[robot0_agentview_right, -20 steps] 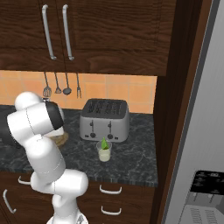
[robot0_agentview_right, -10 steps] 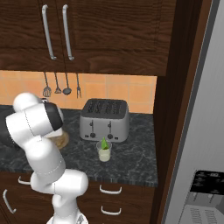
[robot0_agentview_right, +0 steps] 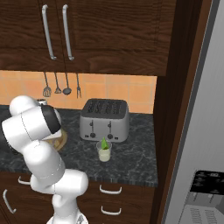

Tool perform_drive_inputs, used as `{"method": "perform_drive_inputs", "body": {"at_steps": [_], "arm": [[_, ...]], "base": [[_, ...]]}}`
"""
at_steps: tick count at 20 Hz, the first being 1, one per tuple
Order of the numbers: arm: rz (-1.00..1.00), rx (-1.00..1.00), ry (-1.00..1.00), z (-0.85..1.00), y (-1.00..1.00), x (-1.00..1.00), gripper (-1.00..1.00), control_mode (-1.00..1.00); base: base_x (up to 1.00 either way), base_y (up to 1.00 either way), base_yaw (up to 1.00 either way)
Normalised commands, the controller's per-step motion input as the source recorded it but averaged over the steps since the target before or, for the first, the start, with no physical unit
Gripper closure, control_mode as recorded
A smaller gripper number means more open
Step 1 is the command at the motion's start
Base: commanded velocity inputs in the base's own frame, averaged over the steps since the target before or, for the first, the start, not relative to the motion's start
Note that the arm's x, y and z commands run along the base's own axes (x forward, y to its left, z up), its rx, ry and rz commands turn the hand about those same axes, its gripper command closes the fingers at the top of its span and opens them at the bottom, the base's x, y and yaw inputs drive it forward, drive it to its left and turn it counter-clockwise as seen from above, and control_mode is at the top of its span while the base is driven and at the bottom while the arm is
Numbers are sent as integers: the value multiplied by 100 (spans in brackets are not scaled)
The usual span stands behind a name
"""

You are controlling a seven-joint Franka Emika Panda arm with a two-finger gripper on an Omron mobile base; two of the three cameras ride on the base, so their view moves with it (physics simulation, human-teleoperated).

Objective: Grab a lemon wedge from the fridge and one ice cube from the ice bowl, and put them in the glass of lemonade.

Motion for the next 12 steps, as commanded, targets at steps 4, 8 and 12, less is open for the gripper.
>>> {"method": "perform_drive_inputs", "body": {"at_steps": [4,8,12], "arm": [[0,0,0,-6,0,9,-100,-100],[0,0,0,-30,-1,0,-100,-100],[0,0,1,-34,0,0,-100,-100]], "base": [[0,0,0],[0,0,0],[0,0,0]]}}
